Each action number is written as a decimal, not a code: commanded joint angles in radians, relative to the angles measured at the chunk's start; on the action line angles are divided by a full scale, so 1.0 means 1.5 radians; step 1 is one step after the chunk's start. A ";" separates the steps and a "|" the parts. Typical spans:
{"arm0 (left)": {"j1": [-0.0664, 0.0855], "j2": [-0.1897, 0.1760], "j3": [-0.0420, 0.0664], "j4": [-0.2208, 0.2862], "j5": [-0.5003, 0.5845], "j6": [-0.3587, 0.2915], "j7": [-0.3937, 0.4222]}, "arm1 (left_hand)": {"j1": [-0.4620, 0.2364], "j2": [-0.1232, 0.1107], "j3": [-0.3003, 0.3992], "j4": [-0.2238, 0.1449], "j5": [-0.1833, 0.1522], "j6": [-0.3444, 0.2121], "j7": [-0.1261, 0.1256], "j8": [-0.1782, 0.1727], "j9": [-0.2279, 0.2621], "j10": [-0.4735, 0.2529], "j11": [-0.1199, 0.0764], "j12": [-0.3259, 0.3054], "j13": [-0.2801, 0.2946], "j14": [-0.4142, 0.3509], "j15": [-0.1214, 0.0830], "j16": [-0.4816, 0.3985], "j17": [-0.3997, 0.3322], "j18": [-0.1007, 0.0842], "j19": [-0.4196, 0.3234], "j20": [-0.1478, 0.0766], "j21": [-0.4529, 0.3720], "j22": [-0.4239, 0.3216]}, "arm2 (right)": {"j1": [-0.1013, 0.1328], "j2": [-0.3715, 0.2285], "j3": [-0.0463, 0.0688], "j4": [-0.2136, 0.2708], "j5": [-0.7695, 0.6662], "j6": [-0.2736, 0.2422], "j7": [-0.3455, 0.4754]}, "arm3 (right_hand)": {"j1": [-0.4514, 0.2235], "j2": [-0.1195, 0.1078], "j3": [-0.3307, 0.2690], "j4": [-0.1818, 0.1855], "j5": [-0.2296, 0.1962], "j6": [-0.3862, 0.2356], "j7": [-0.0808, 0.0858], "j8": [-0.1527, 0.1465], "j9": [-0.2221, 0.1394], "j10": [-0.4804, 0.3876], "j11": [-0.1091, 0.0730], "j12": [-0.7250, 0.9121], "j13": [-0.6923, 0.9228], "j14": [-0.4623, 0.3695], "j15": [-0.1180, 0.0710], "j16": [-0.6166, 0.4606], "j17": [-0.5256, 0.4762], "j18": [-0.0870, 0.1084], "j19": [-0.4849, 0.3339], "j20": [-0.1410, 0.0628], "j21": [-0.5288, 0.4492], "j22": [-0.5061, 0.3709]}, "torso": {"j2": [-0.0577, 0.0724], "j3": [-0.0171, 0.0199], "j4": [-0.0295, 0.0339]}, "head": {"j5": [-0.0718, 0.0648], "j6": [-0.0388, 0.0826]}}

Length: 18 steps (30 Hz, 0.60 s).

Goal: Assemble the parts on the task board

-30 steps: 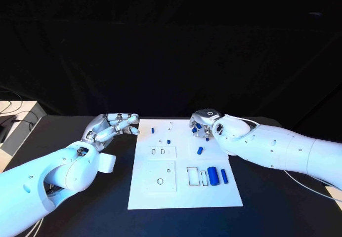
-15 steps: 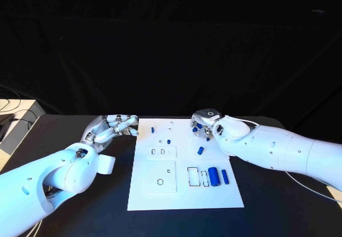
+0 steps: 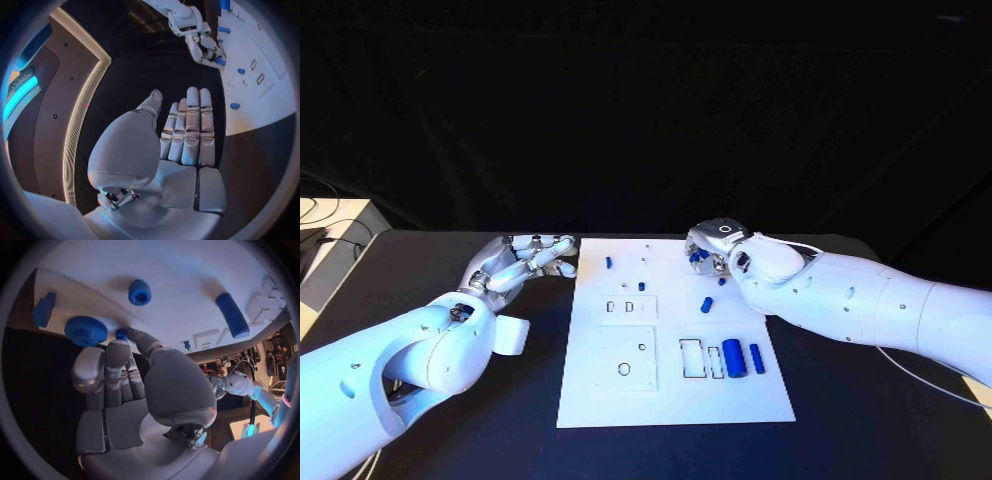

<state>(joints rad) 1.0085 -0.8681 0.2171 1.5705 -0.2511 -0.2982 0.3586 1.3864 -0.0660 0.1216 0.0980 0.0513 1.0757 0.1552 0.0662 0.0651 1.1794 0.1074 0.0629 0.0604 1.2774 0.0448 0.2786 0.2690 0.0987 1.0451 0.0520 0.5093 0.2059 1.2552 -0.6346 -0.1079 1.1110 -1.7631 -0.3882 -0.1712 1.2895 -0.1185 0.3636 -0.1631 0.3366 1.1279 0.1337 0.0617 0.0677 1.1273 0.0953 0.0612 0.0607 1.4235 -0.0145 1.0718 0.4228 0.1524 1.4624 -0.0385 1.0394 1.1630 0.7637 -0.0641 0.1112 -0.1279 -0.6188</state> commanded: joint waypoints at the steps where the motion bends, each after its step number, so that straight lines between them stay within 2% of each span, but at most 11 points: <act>1: 0.000 0.001 0.001 0.000 -0.003 0.013 0.002 | -0.003 0.001 0.002 0.003 -0.001 -0.006 0.000 -0.002 -0.001 -0.003 0.000 -0.002 -0.001 0.000 0.002 -0.003 -0.001 -0.003 0.000 0.002 -0.004 -0.001 | -0.002 -0.001 -0.001 0.000 -0.013 0.016 -0.003 | -0.006 0.004 0.008 -0.001 -0.004 0.010 -0.002 0.001 0.001 0.014 -0.004 -0.002 0.000 -0.004 -0.003 0.001 -0.001 0.007 0.045 0.000 -0.004 0.002 | 0.005 -0.0004 -0.0002 | 0.000 0.002; 10: 0.000 0.001 0.001 -0.002 -0.003 0.014 0.000 | -0.003 0.002 0.002 0.003 -0.001 -0.006 0.000 -0.002 -0.001 -0.003 0.000 -0.002 -0.001 0.000 0.002 -0.003 -0.001 -0.003 0.001 0.001 -0.003 -0.002 | -0.002 -0.005 -0.001 0.002 -0.009 0.021 -0.003 | -0.007 0.014 0.021 -0.003 -0.008 0.021 -0.005 0.001 0.001 0.045 -0.013 -0.001 0.000 -0.003 -0.009 -0.001 0.000 0.005 0.045 -0.003 0.001 0.011 | 0.009 -0.0003 0.0003 | 0.000 0.008; 14: 0.000 0.001 0.001 -0.003 -0.003 0.015 -0.001 | -0.003 0.002 0.002 0.003 -0.001 -0.006 0.000 -0.002 -0.001 -0.003 0.000 -0.002 -0.001 0.000 0.002 -0.003 -0.001 -0.003 0.001 0.001 -0.003 -0.002 | -0.002 -0.008 0.000 0.007 -0.001 -0.004 0.003 | 0.008 0.026 0.020 -0.010 -0.008 0.035 -0.008 0.002 0.003 0.086 -0.024 -0.001 0.002 -0.002 -0.016 0.000 0.001 0.000 0.046 -0.007 0.015 0.024 | 0.011 -0.0004 0.0012 | 0.001 0.009; 18: 0.000 0.002 0.001 -0.005 -0.003 0.015 -0.001 | -0.002 0.002 0.003 0.003 -0.001 -0.006 0.000 -0.002 -0.001 -0.003 0.000 -0.002 -0.001 0.000 0.002 -0.003 -0.001 -0.003 0.001 0.001 -0.003 -0.003 | -0.002 -0.010 0.003 0.016 0.005 -0.026 0.006 | 0.013 0.033 0.021 -0.017 -0.013 0.039 -0.008 0.001 0.004 0.092 -0.026 -0.001 0.002 -0.002 -0.018 0.000 0.004 -0.003 0.046 -0.010 0.022 0.032 | 0.013 -0.0005 0.0019 | 0.002 0.012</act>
<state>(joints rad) 1.0083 -0.8679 0.2171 1.5630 -0.2514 -0.2955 0.3545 1.3865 -0.0661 0.1216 0.0979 0.0513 1.0757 0.1552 0.0662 0.0651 1.1795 0.1074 0.0629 0.0604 1.2774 0.0448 0.2786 0.2691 0.0987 1.0452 0.0519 0.5093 0.2033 1.2598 -0.6489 -0.0998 1.1336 -1.7624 -0.4164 -0.1672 1.3038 -0.0833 0.3949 -0.1839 0.3207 1.1794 0.1245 0.0617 0.0721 1.1885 0.0928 0.0573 0.0594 1.4201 -0.0362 1.0718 0.4268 0.1456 1.4642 -0.0452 1.0661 1.2090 0.7796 -0.0648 0.1127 -0.1251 -0.6038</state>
